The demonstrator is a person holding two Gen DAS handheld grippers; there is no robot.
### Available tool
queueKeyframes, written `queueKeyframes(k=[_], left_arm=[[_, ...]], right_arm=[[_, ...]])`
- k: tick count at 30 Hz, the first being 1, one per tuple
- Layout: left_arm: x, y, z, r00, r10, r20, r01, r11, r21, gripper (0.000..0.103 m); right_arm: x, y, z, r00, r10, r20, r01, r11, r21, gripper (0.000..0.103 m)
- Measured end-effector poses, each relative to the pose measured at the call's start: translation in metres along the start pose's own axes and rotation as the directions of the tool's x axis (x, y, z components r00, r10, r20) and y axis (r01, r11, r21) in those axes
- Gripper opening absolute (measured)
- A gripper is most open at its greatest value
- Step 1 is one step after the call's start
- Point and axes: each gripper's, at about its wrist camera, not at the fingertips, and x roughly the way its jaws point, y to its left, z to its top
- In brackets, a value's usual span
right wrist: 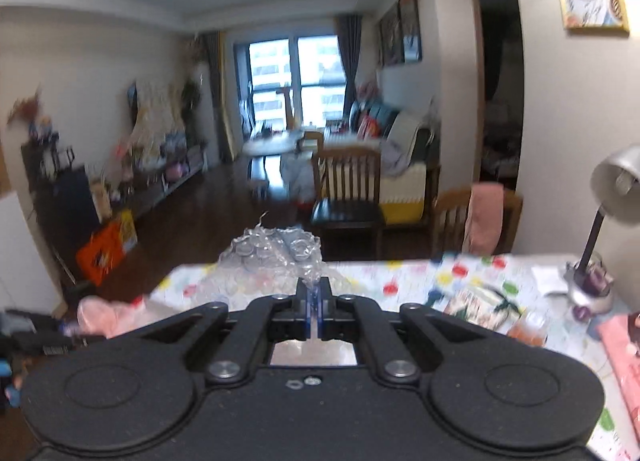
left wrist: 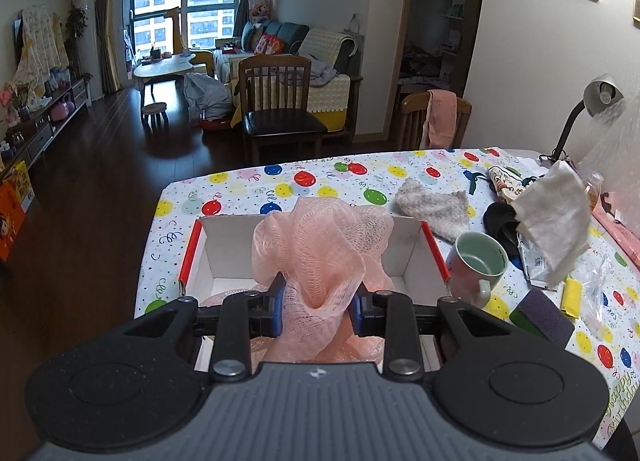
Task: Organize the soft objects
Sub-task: 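Lift the pink pouf with the left gripper toward the red box while the right lifts the bubble wrap, then lower the pink pouf into the box with the left gripper while the right lowers the bubble wrap in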
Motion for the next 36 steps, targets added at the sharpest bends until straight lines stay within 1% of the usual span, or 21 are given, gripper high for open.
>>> queueKeyframes(k=[2, 5, 6, 9, 10, 11, 13, 14, 15, 16, 17, 18, 20, 22, 23, 25, 28, 30, 32, 34, 36], left_arm=[[0.002, 0.002, -0.001, 1.000, -0.008, -0.003, 0.008, 1.000, -0.001, 0.030], [0.005, -0.001, -0.001, 1.000, -0.017, -0.002, 0.017, 1.000, 0.018, 0.030], [0.006, -0.002, -0.001, 1.000, -0.021, 0.000, 0.021, 0.999, 0.025, 0.030], [0.008, -0.004, 0.000, 0.999, -0.033, 0.002, 0.033, 0.999, 0.035, 0.030], [0.010, -0.005, 0.001, 0.999, -0.038, 0.000, 0.038, 0.999, 0.035, 0.030], [0.011, -0.007, 0.001, 0.999, -0.046, -0.002, 0.046, 0.998, 0.036, 0.030], [0.013, -0.010, 0.002, 0.998, -0.059, 0.002, 0.058, 0.998, 0.036, 0.030], [0.014, -0.011, 0.002, 0.998, -0.064, 0.006, 0.064, 0.997, 0.034, 0.030], [0.014, -0.013, 0.002, 0.997, -0.071, 0.007, 0.071, 0.997, 0.031, 0.030], [0.015, -0.014, 0.001, 0.997, -0.077, 0.005, 0.077, 0.997, 0.028, 0.030], [0.016, -0.016, 0.000, 0.997, -0.080, -0.001, 0.080, 0.996, 0.029, 0.030], [0.017, -0.017, -0.001, 0.997, -0.083, -0.008, 0.083, 0.996, 0.034, 0.030], [0.019, -0.020, -0.002, 0.996, -0.082, -0.018, 0.083, 0.995, 0.046, 0.030], [0.019, -0.020, -0.002, 0.996, -0.082, -0.019, 0.083, 0.996, 0.042, 0.030], [0.019, -0.020, -0.001, 0.996, -0.084, -0.017, 0.085, 0.996, 0.040, 0.030], [0.018, -0.023, 0.000, 0.995, -0.098, -0.016, 0.099, 0.994, 0.039, 0.030], [0.012, -0.038, 0.004, 0.990, -0.138, -0.009, 0.138, 0.988, 0.070, 0.030], [0.005, -0.053, 0.006, 0.982, -0.188, -0.008, 0.187, 0.977, 0.105, 0.030], [0.000, -0.076, 0.005, 0.968, -0.249, -0.021, 0.249, 0.958, 0.141, 0.030], [-0.004, -0.102, 0.002, 0.950, -0.310, -0.048, 0.313, 0.932, 0.184, 0.030], [-0.002, -0.132, -0.006, 0.925, -0.369, -0.087, 0.379, 0.899, 0.217, 0.030]], right_arm=[[-0.002, 0.000, 0.001, 1.000, -0.018, -0.004, 0.018, 0.999, -0.026, 0.002], [0.007, -0.001, -0.006, 0.997, -0.032, -0.071, 0.031, 0.999, -0.025, 0.002], [0.008, -0.001, -0.007, 0.996, -0.043, -0.075, 0.042, 0.999, -0.023, 0.002], [-0.014, -0.004, 0.007, 0.998, -0.059, 0.023, 0.058, 0.998, 0.028, 0.002], [-0.019, -0.006, 0.010, 0.997, -0.061, 0.041, 0.060, 0.998, 0.029, 0.002], [-0.017, -0.006, 0.009, 0.997, -0.069, 0.017, 0.069, 0.998, 0.006, 0.002], [-0.001, 0.001, -0.010, 0.991, -0.087, -0.106, 0.080, 0.994, -0.069, 0.002], [0.005, 0.000, -0.018, 0.985, -0.097, -0.140, 0.087, 0.994, -0.073, 0.002], [0.007, -0.004, -0.023, 0.983, -0.101, -0.151, 0.096, 0.995, -0.042, 0.002], [0.004, -0.009, -0.020, 0.986, -0.096, -0.137, 0.098, 0.995, 0.009, 0.002], [-0.003, -0.015, -0.015, 0.991, -0.091, -0.103, 0.097, 0.994, 0.058, 0.002], [-0.011, -0.018, -0.008, 0.993, -0.095, -0.063, 0.100, 0.992, 0.076, 0.002], [-0.026, -0.019, 0.011, 0.994, -0.112, 0.002, 0.112, 0.992, 0.056, 0.002], [-0.033, -0.018, 0.015, 0.993, -0.115, 0.014, 0.115, 0.993, 0.030, 0.002], [-0.031, -0.016, 0.013, 0.994, -0.114, -0.002, 0.114, 0.993, 0.016, 0.002], [-0.021, -0.013, -0.003, 0.991, -0.116, -0.073, 0.116, 0.993, -0.003, 0.002], [-0.004, -0.014, -0.022, 0.982, -0.105, -0.158, 0.111, 0.993, 0.031, 0.002], [0.000, -0.012, -0.031, 0.980, -0.097, -0.176, 0.107, 0.993, 0.044, 0.002], [-0.004, -0.008, -0.037, 0.979, -0.088, -0.185, 0.099, 0.994, 0.047, 0.002], [-0.003, -0.005, -0.043, 0.977, -0.082, -0.197, 0.092, 0.995, 0.041, 0.002], [-0.001, -0.006, -0.046, 0.974, -0.078, -0.212, 0.087, 0.996, 0.036, 0.002]])
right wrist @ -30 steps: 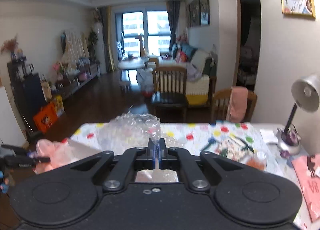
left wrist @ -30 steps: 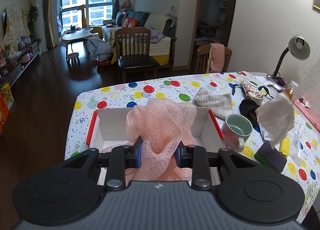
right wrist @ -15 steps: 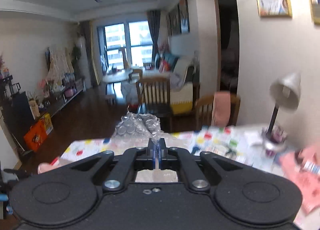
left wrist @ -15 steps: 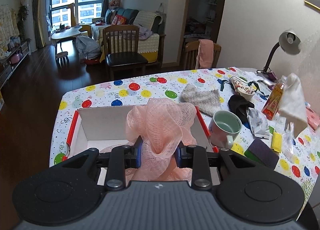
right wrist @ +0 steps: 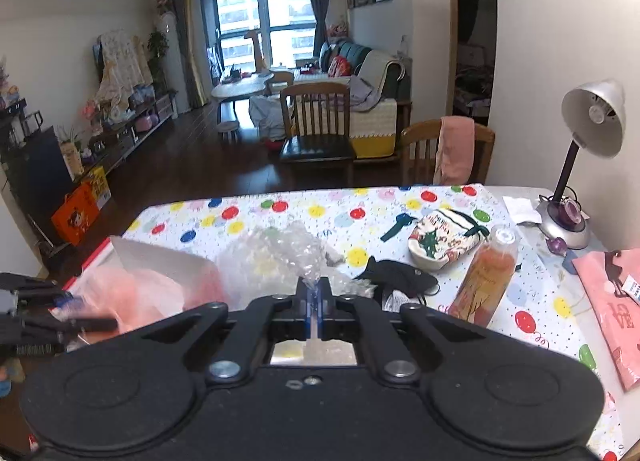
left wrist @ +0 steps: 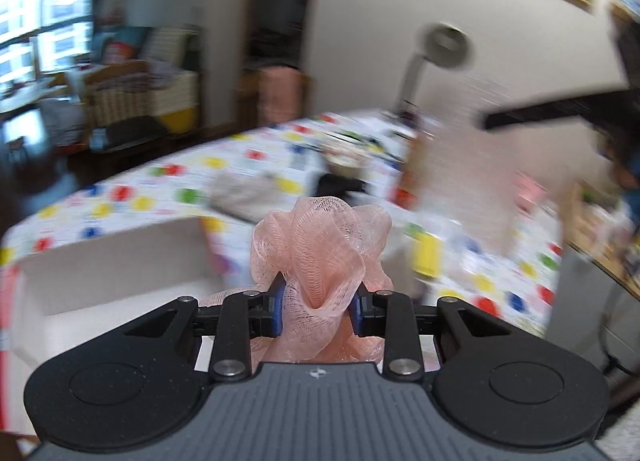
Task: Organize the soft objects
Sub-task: 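Lower the pink pouf into the box with the left gripper while the right lowers the bubble wrap in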
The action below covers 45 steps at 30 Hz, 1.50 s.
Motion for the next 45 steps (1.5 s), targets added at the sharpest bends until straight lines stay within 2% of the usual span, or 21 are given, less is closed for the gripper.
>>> queueKeyframes(k=[3, 7, 15, 18, 21, 27, 33, 38, 41, 45], left_arm=[[0.025, -0.039, -0.005, 0.995, -0.077, -0.059, 0.080, 0.996, 0.048, 0.030], [0.066, -0.077, -0.009, 0.989, -0.099, -0.112, 0.107, 0.992, 0.073, 0.030], [0.162, -0.074, -0.008, 0.981, -0.026, -0.190, 0.013, 0.998, -0.068, 0.030], [0.184, -0.069, -0.012, 0.975, 0.005, -0.224, -0.028, 0.995, -0.099, 0.030], [0.190, -0.068, -0.014, 0.971, 0.027, -0.236, -0.055, 0.992, -0.114, 0.030], [0.149, -0.071, -0.003, 0.986, -0.011, -0.167, -0.010, 0.992, -0.127, 0.030], [0.080, -0.059, 0.012, 0.996, -0.010, -0.090, -0.005, 0.987, -0.158, 0.030], [0.023, -0.029, 0.024, 0.996, 0.085, -0.009, -0.085, 0.979, -0.183, 0.030], [-0.006, -0.006, 0.026, 0.986, 0.163, 0.026, -0.155, 0.968, -0.199, 0.030], [-0.034, 0.033, 0.024, 0.967, 0.254, 0.033, -0.239, 0.942, -0.236, 0.030]], right_arm=[[0.005, -0.007, -0.004, 1.000, 0.012, -0.019, -0.012, 1.000, 0.001, 0.002], [0.010, -0.012, -0.012, 0.998, 0.037, -0.049, -0.037, 0.999, 0.001, 0.002], [0.022, -0.035, -0.035, 0.989, 0.088, -0.118, -0.083, 0.996, 0.044, 0.002], [0.014, -0.044, -0.042, 0.988, 0.108, -0.110, -0.102, 0.993, 0.063, 0.002], [-0.007, -0.055, -0.033, 0.990, 0.126, -0.061, -0.122, 0.991, 0.060, 0.002], [-0.037, -0.072, -0.009, 0.992, 0.117, 0.037, -0.118, 0.993, 0.030, 0.002], [-0.043, -0.066, 0.002, 0.985, 0.156, 0.069, -0.158, 0.987, 0.015, 0.002], [-0.040, -0.038, 0.016, 0.971, 0.224, 0.084, -0.222, 0.975, -0.029, 0.002], [-0.032, -0.015, 0.024, 0.960, 0.266, 0.085, -0.261, 0.963, -0.062, 0.002], [-0.016, 0.022, 0.033, 0.945, 0.318, 0.073, -0.310, 0.945, -0.101, 0.002]])
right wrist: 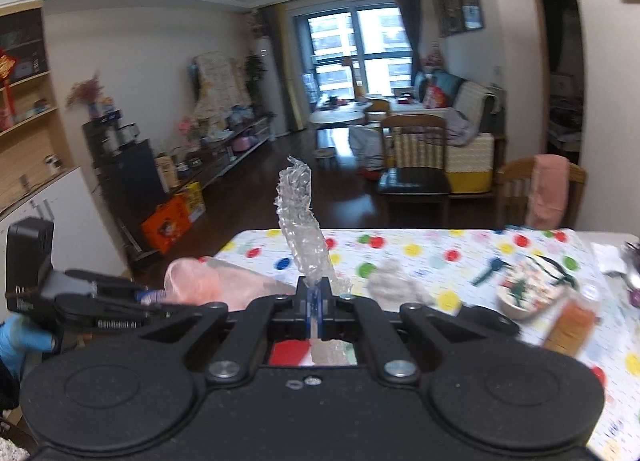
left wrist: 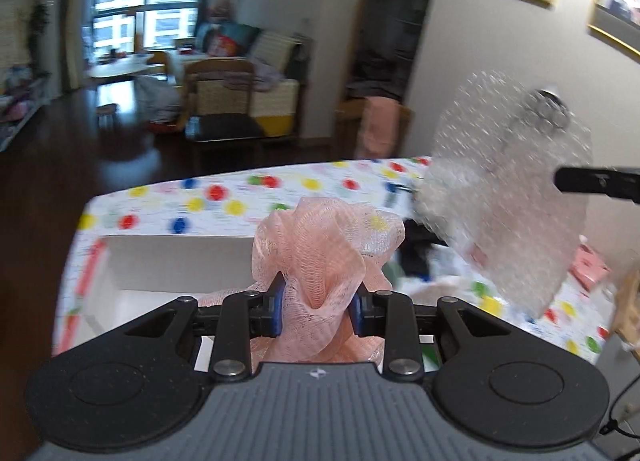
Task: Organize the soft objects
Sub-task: 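Lower the pink pouf into the box with the left gripper while the right lowers the bubble wrap in, then open both grippers to release the pouf and bubble wrap inside the box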
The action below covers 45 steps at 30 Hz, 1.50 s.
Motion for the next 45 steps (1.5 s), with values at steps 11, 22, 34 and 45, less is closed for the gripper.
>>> queueKeyframes(k=[11, 22, 34, 45], left_arm=[[0.004, 0.102, -0.002, 0.982, 0.180, -0.047, -0.180, 0.984, 0.004, 0.030], [0.068, 0.154, -0.006, 0.969, 0.209, -0.136, -0.210, 0.978, 0.002, 0.030], [0.136, 0.164, -0.014, 0.948, 0.213, -0.237, -0.213, 0.977, 0.025, 0.030], [0.166, 0.172, -0.025, 0.922, 0.196, -0.333, -0.209, 0.978, -0.001, 0.032]], right_arm=[[0.111, 0.082, 0.011, 0.991, 0.106, -0.087, -0.109, 0.994, -0.032, 0.002], [0.209, 0.120, -0.009, 0.974, 0.065, -0.217, -0.076, 0.996, -0.044, 0.002], [0.275, 0.123, -0.039, 0.946, -0.003, -0.324, -0.009, 0.999, -0.037, 0.002], [0.293, 0.128, -0.065, 0.903, -0.021, -0.429, 0.005, 0.999, -0.039, 0.003]])
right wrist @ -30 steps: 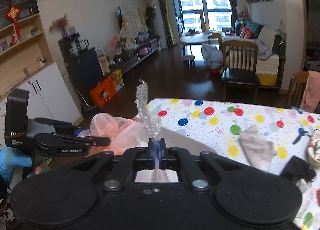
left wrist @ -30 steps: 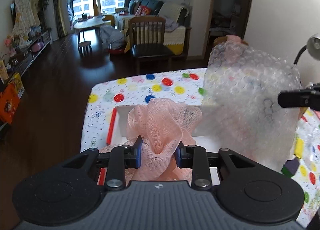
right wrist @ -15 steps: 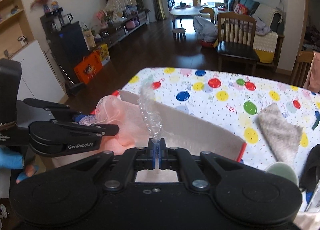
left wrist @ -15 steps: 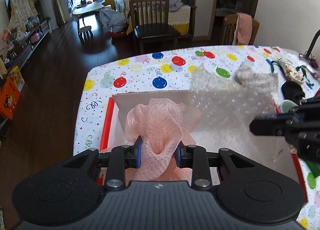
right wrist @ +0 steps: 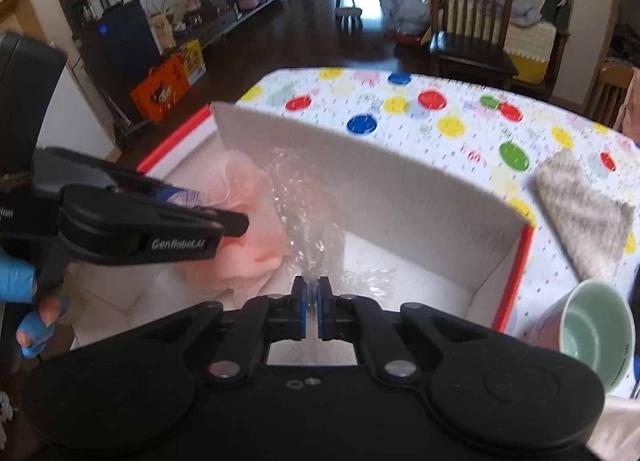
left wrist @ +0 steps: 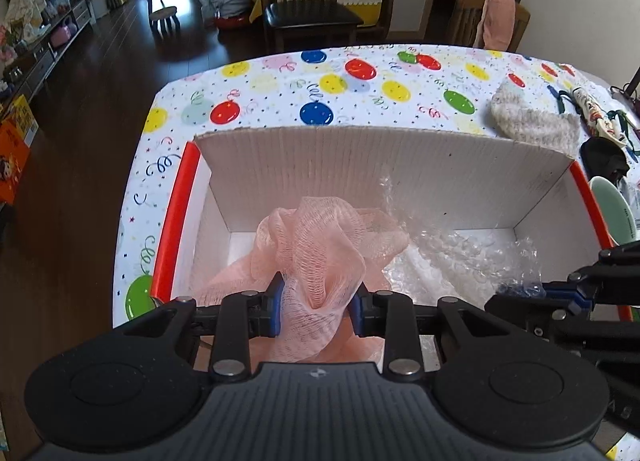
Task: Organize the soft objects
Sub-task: 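Open both grippers to release the pouf and bubble wrap inside the box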
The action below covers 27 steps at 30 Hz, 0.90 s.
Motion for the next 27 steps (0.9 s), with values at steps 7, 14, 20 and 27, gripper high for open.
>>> queueKeyframes(k=[7, 14, 20, 27], left_arm=[[-0.007, -0.001, -0.002, 1.000, -0.006, 0.031, 0.006, 1.000, 0.003, 0.072], [-0.020, -0.002, -0.005, 0.999, -0.026, 0.041, 0.026, 1.000, 0.010, 0.072], [-0.041, 0.003, -0.012, 0.997, -0.039, 0.069, 0.039, 0.999, 0.002, 0.072], [-0.078, 0.009, -0.020, 0.989, -0.052, 0.137, 0.051, 0.999, 0.008, 0.073]], right_arm=[[0.002, 0.003, -0.005, 1.000, 0.011, -0.028, -0.011, 1.000, -0.012, 0.003], [-0.008, -0.002, -0.006, 1.000, 0.027, -0.003, -0.027, 1.000, -0.014, 0.005], [-0.019, -0.005, -0.006, 1.000, 0.021, 0.018, -0.020, 1.000, -0.019, 0.015], [-0.043, -0.002, -0.006, 0.996, 0.038, 0.074, -0.035, 0.999, -0.040, 0.039]])
